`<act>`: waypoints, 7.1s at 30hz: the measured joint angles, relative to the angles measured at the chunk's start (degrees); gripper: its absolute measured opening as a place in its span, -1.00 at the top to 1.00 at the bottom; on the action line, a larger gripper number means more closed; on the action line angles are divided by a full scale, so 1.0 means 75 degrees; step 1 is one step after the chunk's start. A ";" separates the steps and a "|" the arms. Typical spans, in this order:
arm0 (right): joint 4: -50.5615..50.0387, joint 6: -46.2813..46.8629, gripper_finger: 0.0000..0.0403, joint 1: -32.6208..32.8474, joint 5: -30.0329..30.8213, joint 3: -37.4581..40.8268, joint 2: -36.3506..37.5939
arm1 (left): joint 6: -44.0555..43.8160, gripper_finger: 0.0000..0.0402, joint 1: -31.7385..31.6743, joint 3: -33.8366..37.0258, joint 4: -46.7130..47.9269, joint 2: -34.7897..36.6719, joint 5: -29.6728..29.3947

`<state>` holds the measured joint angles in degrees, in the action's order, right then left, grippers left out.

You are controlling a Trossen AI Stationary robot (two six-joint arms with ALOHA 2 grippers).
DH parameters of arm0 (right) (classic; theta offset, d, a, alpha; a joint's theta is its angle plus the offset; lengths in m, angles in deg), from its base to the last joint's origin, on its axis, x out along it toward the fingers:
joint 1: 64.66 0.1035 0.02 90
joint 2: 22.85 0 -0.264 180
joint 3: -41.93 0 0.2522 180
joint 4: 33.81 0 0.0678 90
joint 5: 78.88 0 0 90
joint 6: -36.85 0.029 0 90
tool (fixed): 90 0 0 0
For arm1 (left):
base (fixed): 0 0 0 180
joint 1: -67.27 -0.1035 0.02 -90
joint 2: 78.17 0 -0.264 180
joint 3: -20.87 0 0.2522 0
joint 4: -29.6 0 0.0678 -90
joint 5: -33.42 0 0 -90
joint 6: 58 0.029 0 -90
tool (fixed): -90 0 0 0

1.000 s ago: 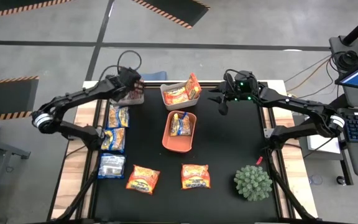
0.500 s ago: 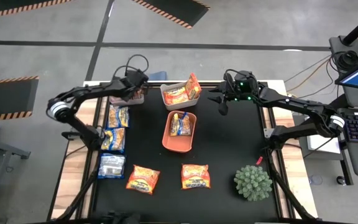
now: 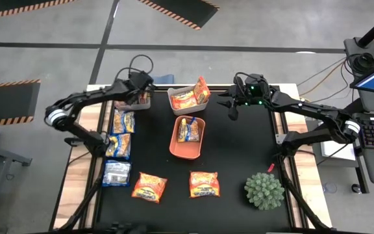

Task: Sort Maruchan noodles
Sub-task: Put the red bag into the transparent bin, then put the blue bag into the orange bin

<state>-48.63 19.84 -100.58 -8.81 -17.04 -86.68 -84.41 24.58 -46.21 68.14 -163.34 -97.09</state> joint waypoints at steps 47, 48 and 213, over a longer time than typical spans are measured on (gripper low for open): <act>0.0023 0.0356 0.22 0.0000 -0.0001 0.0000 0.0000 | -0.1362 0.82 0.2888 0.0070 0.2775 0.2384 0.1549; 0.0030 0.0400 0.22 0.0000 -0.0002 0.0000 0.0000 | -0.1737 0.82 0.3167 0.0073 0.2968 0.2431 0.1525; 0.0976 0.3029 0.88 0.2739 0.0067 -0.0111 -0.1479 | 0.3238 0.46 0.6702 0.2696 -0.5141 0.1120 0.3555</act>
<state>-41.31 42.56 -80.03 -8.30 -17.87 -97.77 -60.12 74.84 -25.98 29.58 -154.94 -70.43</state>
